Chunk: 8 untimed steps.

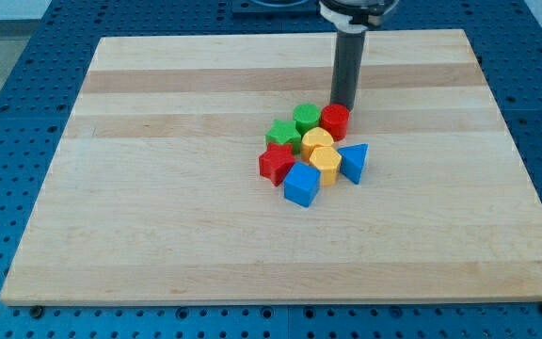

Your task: Slightly push the blue triangle into the yellow heart

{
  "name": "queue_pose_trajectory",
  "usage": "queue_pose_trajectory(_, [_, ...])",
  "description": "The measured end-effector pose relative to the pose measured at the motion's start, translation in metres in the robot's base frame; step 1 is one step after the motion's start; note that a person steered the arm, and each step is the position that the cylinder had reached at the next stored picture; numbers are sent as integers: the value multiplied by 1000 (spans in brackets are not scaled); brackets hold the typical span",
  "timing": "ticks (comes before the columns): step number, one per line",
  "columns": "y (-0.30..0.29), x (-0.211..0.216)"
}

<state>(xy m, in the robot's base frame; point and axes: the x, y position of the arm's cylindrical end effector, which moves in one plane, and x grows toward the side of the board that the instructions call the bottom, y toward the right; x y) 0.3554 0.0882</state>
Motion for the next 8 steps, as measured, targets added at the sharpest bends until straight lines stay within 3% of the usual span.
queue_pose_trajectory(2, [65, 27])
queue_pose_trajectory(7, [25, 146])
queue_pose_trajectory(8, [25, 150])
